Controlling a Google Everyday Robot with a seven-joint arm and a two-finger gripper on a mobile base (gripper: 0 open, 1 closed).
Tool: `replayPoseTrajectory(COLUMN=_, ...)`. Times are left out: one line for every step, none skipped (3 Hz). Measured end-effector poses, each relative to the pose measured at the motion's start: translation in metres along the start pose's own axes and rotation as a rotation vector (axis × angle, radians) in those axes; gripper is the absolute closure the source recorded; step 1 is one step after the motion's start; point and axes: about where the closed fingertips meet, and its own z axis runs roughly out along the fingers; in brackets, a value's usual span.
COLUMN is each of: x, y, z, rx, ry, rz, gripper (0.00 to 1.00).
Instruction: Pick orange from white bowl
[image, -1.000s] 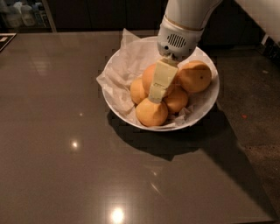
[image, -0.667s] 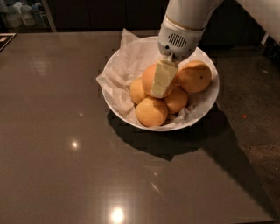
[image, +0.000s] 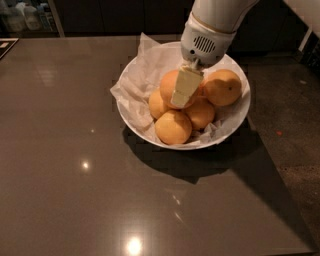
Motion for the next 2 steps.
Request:
replayPoseTrajectory(x=-0.001, y=0.02, z=-0.033, rx=0.061, ry=-0.142, rz=-0.071, gripper=1.0)
replayPoseTrajectory(x=0.004, y=0.043, z=-0.064, rx=0.113, ry=-0.265, rz=-0.163, gripper=1.0)
